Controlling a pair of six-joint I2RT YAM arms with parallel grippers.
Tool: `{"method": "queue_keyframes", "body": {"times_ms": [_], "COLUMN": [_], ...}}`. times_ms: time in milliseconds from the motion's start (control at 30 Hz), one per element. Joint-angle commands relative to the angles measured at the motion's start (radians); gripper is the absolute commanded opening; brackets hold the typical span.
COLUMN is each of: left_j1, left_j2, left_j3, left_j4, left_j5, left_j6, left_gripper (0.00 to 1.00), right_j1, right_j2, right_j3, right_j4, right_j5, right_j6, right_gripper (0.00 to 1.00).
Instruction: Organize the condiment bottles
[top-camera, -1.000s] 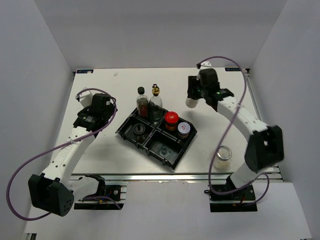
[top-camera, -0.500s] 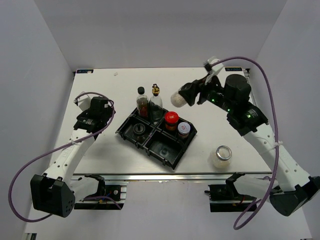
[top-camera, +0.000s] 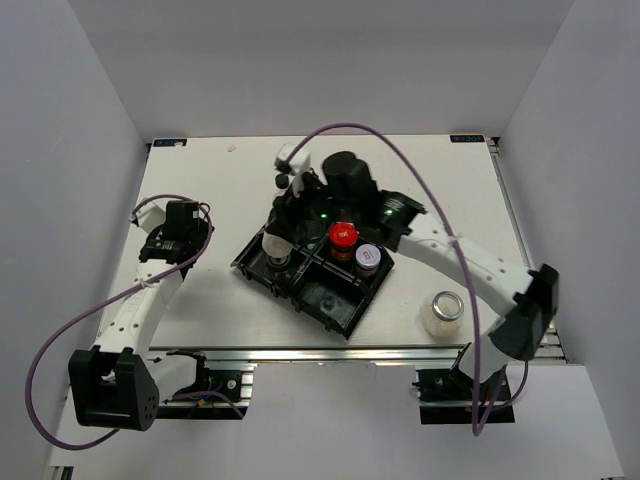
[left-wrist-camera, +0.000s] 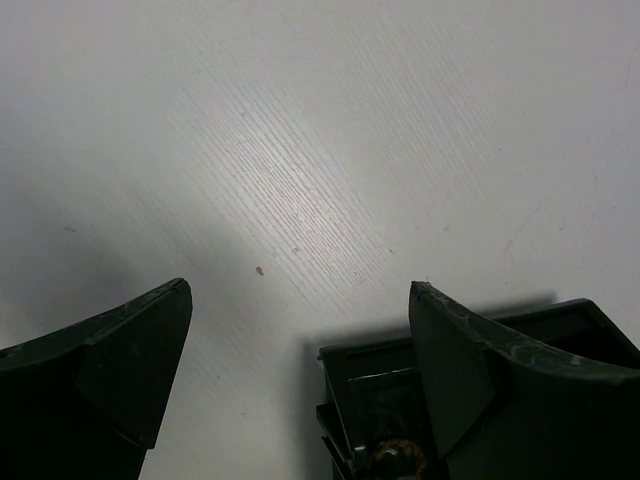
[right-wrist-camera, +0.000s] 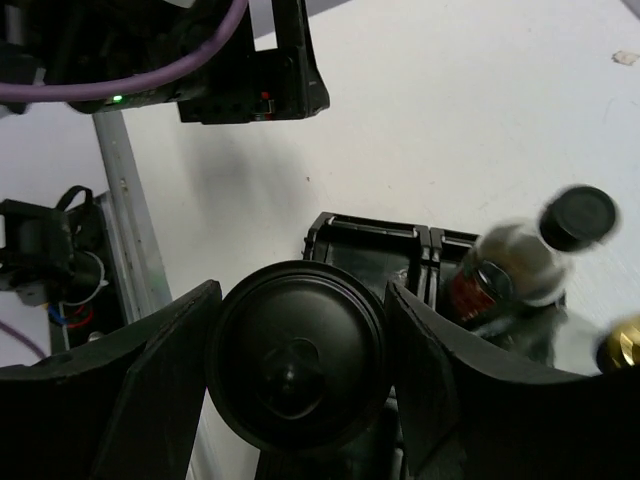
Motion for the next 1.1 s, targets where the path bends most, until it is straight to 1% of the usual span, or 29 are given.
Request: {"method": "queue_keyframes", "body": {"times_ms": [0, 67, 200, 267, 300, 400, 533, 667, 867, 967, 1067], "left_j1": [0.016, 0.016, 0.016, 0.018, 0.016, 0.016, 0.016, 0.016, 0.016, 0.018, 0.018], "left_j2": [-0.054, -0.083, -0.146, -0.187, -0.200, -0.250, -0.283, -0.270, -0.252, -0.253, -0.255], "left_j3": [-0.010, -0.014, -0.021, -0.027, -0.027, -0.045, -0.079, -0.082, -0.080, -0.085, -0.088], "left_j4": [-0.032, -0.055, -0.105, -0.117, -0.121, -0.126, -0.095, -0.095, -0.091, -0.086, -0.085], "left_j5": [-0.018, -0.041, -0.042, -0.030, -0.026, -0.024, -0.015, -0.010, -0.006, -0.006, -0.006], "left_j6": [-0.038, -0.050, -0.071, -0.076, -0.077, -0.071, -0.065, -0.064, -0.062, -0.062, -0.062], "left_gripper": [0.98, 0.98, 0.98, 0.98, 0.98, 0.98, 0.98, 0.98, 0.98, 0.98, 0.98], "right_j1": [0.062, 0.080, 0.106, 0.109, 0.111, 0.113, 0.113, 0.113, 0.113, 0.113, 0.113], "right_j2": [0.086, 0.136, 0.292, 0.361, 0.381, 0.443, 0.507, 0.546, 0.564, 0.559, 0.559], "right_j3": [0.117, 0.166, 0.259, 0.307, 0.321, 0.344, 0.382, 0.355, 0.290, 0.248, 0.205], "right_j4": [0.062, 0.070, 0.059, 0.059, 0.059, 0.088, 0.088, 0.116, 0.137, 0.162, 0.185], "right_j5": [0.099, 0.136, 0.244, 0.247, 0.279, 0.298, 0.360, 0.396, 0.354, 0.350, 0.344], "right_j6": [-0.035, -0.041, -0.063, -0.061, -0.061, -0.072, -0.087, -0.104, -0.089, -0.077, -0.064], "right_gripper": [0.00, 0.00, 0.01, 0.01, 0.01, 0.00, 0.00, 0.00, 0.00, 0.03, 0.10]}}
